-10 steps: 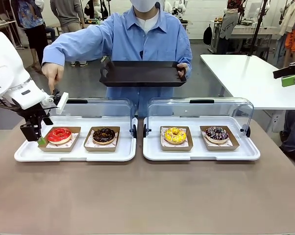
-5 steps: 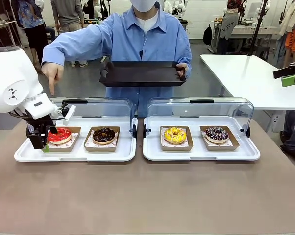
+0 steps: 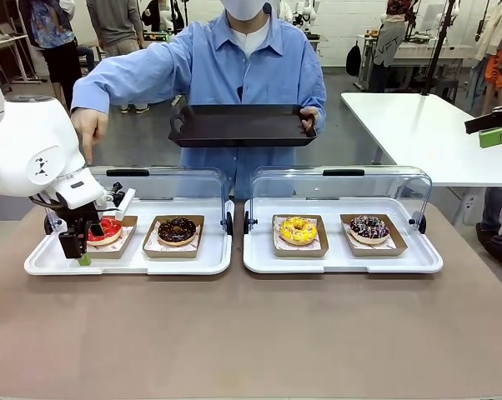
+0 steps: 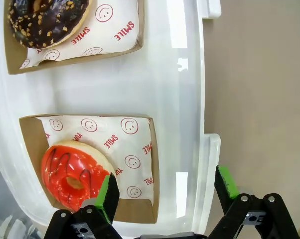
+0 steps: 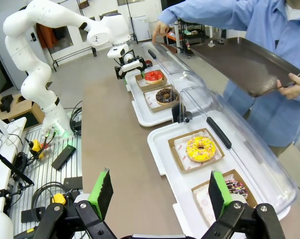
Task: Provide the desired donut to the person.
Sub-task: Pick up and lift the Paper togo box containing the Donut pointed at by the person.
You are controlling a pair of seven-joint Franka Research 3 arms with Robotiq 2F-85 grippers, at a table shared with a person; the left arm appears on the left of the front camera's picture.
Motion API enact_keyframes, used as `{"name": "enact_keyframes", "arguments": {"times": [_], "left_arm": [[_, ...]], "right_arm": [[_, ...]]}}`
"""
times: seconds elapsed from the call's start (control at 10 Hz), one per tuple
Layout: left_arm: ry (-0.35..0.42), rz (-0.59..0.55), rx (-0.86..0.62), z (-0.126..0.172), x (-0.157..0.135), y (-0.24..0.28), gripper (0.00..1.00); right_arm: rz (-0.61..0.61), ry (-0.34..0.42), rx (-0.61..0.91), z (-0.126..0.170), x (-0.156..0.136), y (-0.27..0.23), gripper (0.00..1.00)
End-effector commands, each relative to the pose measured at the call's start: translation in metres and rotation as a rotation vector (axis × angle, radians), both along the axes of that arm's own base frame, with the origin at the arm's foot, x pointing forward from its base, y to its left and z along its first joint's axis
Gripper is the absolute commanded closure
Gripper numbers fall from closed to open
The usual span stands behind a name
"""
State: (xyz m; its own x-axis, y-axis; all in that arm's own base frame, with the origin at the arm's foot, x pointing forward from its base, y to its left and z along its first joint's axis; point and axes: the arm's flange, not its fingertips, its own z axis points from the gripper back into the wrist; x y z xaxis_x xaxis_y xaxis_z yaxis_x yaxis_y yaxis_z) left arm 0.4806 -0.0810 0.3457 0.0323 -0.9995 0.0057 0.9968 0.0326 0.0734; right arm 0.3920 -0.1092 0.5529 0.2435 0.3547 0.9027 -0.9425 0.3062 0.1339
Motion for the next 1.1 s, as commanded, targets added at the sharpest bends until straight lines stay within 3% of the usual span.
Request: {"name": "enact_keyframes", "arguments": {"times": [0.0,1.0], "left_arm": [[0.013,-0.032,-0.007,0.004,0.010,0.001,0.00],[0.033,-0.063,0.006,-0.007,0.026,-0.025,0.00]], "right_arm": [[0.006,-0.001,0.004,0.000,0.001,-0.001,0.00],[0.006,-0.001,0.004,0.000,0.001,-0.001,0.00]]}}
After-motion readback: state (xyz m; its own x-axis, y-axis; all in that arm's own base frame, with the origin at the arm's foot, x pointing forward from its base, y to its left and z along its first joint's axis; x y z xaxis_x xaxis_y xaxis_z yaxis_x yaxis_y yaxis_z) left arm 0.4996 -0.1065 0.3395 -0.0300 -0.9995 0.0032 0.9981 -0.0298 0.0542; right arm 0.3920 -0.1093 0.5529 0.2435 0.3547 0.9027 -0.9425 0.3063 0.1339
